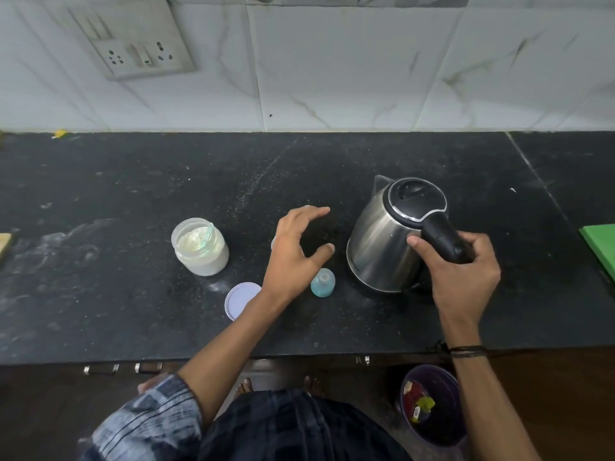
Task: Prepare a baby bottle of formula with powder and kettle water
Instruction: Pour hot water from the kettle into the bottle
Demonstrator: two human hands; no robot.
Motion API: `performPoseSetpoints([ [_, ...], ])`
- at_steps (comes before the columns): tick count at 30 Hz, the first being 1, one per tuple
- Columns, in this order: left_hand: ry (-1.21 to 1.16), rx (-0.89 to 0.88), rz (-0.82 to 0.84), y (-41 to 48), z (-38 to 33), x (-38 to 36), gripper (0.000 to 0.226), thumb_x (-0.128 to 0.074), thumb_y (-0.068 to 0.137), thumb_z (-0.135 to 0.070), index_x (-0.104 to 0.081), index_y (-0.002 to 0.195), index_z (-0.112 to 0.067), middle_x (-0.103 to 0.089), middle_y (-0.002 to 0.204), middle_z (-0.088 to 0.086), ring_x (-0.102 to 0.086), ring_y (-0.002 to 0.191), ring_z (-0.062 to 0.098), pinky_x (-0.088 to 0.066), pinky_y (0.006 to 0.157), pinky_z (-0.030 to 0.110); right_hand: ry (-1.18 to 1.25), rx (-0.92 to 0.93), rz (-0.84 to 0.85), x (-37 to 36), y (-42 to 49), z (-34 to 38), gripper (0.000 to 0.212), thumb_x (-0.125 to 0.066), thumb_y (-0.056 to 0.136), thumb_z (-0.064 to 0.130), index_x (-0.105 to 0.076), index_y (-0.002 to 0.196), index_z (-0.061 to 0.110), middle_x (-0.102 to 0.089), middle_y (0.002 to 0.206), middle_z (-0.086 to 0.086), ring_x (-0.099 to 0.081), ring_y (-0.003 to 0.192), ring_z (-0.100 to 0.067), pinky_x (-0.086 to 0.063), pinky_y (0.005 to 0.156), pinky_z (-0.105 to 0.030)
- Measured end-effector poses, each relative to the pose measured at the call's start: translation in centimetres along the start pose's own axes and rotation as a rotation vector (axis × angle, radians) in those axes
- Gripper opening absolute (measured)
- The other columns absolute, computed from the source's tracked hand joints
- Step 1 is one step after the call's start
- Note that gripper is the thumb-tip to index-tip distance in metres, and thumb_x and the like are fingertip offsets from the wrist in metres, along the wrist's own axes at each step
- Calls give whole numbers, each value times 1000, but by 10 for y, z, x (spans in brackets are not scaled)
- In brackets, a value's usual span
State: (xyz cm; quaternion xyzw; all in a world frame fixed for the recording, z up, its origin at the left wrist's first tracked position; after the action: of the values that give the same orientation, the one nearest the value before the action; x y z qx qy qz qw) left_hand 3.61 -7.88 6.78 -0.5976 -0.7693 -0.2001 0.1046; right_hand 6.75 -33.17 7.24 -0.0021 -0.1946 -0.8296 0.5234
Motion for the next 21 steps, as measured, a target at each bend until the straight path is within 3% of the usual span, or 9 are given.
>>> performPoseSetpoints([
  [2,-16,-16,-52,-2,5,5,59,-78,83,-10,-61,135,-32,-50,137,-29,-36,140,0,-25,112,9,6,26,39,2,6,2,48,-98,61,47,-65,92,31,-68,85,32,-65,76,10,-50,66,-7],
  [4,-16,-14,-100,-5,13,9,61,-79,83,-7,-60,135,-32,-48,137,-35,-34,144,2,-24,115,14,17,41,92,5,12,5,45,-98,60,49,-64,89,41,-69,87,32,-66,78,10,-50,67,-6],
  [7,3,32,-153,-11,27,17,62,-75,78,-11,-61,137,-24,-53,142,-16,-34,146,6,-26,119,23,38,52,150,5,21,7,44,-95,56,54,-65,87,42,-71,87,30,-67,78,9,-50,67,-6],
  [10,16,89,-160,-14,36,20,67,-75,75,-11,-59,139,-21,-51,143,-4,-40,141,10,-30,116,19,62,73,208,5,32,8,44,-96,56,52,-67,87,42,-72,88,27,-69,79,7,-51,68,-6],
  [13,50,186,-134,-9,46,20,79,-83,77,-2,-50,146,-20,-43,146,-3,-39,141,14,-28,114,17,67,98,270,2,44,9,43,-96,56,49,-68,87,40,-73,88,26,-70,79,6,-51,69,-7],
  [16,58,309,-102,-5,54,19,94,-88,75,-7,-39,154,-19,-39,153,-1,-38,143,13,-31,118,27,74,123,344,-2,56,12,43,-97,55,46,-69,87,39,-74,88,26,-70,79,7,-51,69,-6],
  [21,1,453,-56,-1,68,19,93,-91,73,-10,-45,153,-18,-55,150,-5,-54,135,10,-41,116,31,68,162,480,-14,75,16,43,-99,55,39,-73,89,37,-77,90,21,-72,80,5,-52,71,-6],
])
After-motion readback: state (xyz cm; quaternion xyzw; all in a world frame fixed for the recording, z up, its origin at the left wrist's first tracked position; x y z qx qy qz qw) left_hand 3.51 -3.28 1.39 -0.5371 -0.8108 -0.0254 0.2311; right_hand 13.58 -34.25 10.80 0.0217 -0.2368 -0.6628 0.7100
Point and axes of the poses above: each hand's wrist, its own y-axis towards the middle knuckle, its own x-axis out of the back of the hand, z = x × y, the point moved 2 cm from there along y, towards the middle knuckle
